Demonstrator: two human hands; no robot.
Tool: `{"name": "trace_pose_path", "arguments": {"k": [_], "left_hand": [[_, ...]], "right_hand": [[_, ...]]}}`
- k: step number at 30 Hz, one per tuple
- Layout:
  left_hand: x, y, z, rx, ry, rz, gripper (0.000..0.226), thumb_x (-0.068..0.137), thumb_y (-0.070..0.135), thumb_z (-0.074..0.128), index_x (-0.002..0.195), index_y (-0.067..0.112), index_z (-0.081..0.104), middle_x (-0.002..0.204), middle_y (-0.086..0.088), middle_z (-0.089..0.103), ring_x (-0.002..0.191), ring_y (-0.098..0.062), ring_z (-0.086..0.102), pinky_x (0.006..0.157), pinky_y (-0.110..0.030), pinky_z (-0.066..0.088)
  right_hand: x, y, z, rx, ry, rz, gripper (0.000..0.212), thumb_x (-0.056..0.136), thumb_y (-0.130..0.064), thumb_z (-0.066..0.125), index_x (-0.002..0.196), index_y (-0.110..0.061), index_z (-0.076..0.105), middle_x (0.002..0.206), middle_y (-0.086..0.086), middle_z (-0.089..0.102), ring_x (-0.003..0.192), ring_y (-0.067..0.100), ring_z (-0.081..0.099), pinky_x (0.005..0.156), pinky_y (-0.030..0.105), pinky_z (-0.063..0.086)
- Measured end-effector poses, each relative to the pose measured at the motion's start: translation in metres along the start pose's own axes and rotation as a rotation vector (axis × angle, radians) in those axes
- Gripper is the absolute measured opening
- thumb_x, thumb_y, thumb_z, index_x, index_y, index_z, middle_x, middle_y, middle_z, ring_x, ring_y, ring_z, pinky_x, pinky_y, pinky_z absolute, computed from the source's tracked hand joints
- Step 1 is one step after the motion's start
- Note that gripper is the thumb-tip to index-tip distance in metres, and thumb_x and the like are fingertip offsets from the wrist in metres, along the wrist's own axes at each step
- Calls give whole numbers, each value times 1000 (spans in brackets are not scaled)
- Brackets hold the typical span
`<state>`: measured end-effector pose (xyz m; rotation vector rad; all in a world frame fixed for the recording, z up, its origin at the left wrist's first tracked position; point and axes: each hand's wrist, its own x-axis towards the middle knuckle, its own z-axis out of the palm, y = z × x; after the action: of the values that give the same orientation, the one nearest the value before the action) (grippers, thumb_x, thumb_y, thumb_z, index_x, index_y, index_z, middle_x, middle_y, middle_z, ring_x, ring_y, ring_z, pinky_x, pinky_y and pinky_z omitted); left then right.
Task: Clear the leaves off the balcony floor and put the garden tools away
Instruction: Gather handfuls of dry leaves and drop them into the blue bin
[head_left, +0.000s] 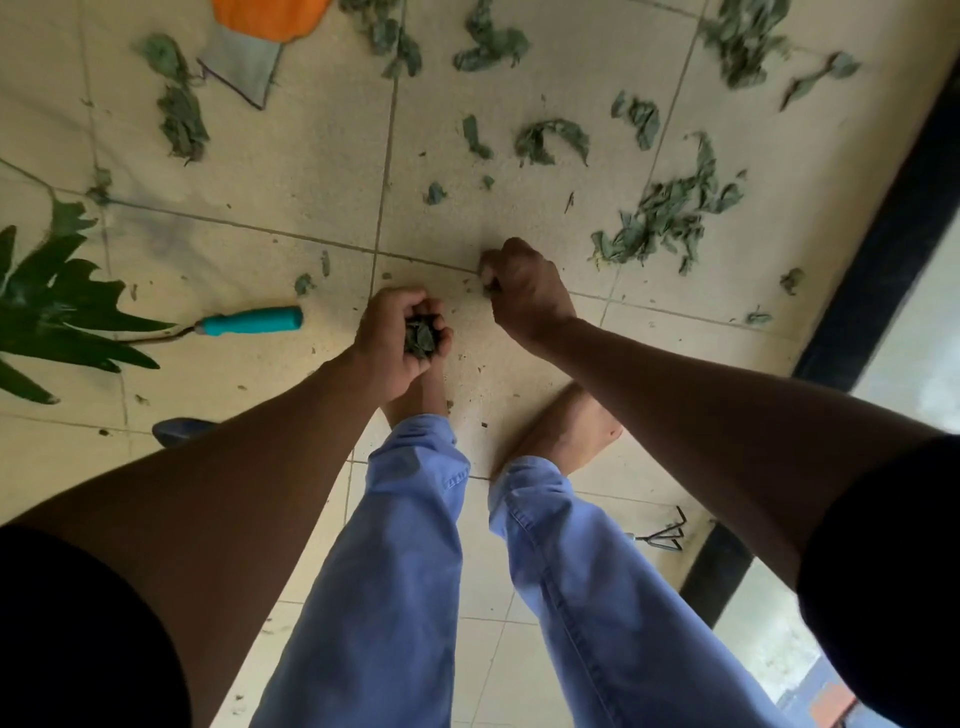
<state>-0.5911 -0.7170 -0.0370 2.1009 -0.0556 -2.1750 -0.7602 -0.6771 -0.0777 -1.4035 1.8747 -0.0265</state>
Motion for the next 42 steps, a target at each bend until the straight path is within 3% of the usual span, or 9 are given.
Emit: {"name": "trace_pose_path", "arguments": {"k": [4,7,10,14,23,28,32,38,42], "left_hand": [[0,-5,12,21,12,-18,35,102,19,50,75,4,67,68,-9,62,54,-19,62,57,-30,51],[-5,-5,28,-9,-36,-9,33,104,17,46,80,8,65,74,-9,67,61,-17,66,62,-30,55],[-17,2,51,-116,-206,1,29,107,0,37,90,16,54,73,9,64,57,7,62,57,-9,48],[-26,-2,84,-56,-276,52,54,108,13,29,62,13,56,52,4,58,52,-7,62,56,-19,49],[-6,13,149,-131,-202,22,33,102,24,44,83,9,67,80,-8,65,76,-22,67,80,-33,58],[8,4,156,-87,-210,-25,36,101,26,43,79,10,66,77,-6,62,75,-20,63,75,-31,58],[8,-3,155,-46,-192,-40,36,101,26,43,79,10,66,75,-6,62,73,-20,63,75,-30,57],[13,-3,147,-4,-170,-46,35,101,27,44,80,10,65,76,-5,61,73,-19,62,77,-30,57],[16,-4,144,4,-160,-61,36,101,27,42,81,10,66,78,-6,62,76,-20,63,78,-30,58]], "right_hand": [[-14,-11,-20,237,116,67,15,82,0,69,85,-13,75,92,1,68,80,15,62,65,14,43],[-32,-30,-41,392,145,14,11,77,-9,77,84,-17,75,89,-4,72,84,11,63,72,18,46],[-50,-36,-55,457,74,20,15,76,-9,76,85,-20,74,90,-3,70,82,12,61,69,15,44],[-66,-30,-65,378,140,-2,9,85,-12,70,92,-17,68,96,5,61,81,18,56,62,17,41],[-75,45,-93,195,500,98,25,97,-29,58,116,-14,61,119,7,53,101,18,55,65,19,41],[-50,103,-77,59,321,367,41,91,-25,67,131,-22,58,131,9,51,114,30,54,78,38,55],[-25,108,-65,5,275,317,54,91,-41,70,137,-23,51,132,14,45,109,32,55,71,36,55],[-10,103,-50,66,286,256,25,89,2,60,109,-11,65,119,15,57,92,33,63,70,37,57],[-26,101,-52,253,319,306,21,85,2,57,92,-10,72,101,11,66,82,25,61,66,26,42]]}}
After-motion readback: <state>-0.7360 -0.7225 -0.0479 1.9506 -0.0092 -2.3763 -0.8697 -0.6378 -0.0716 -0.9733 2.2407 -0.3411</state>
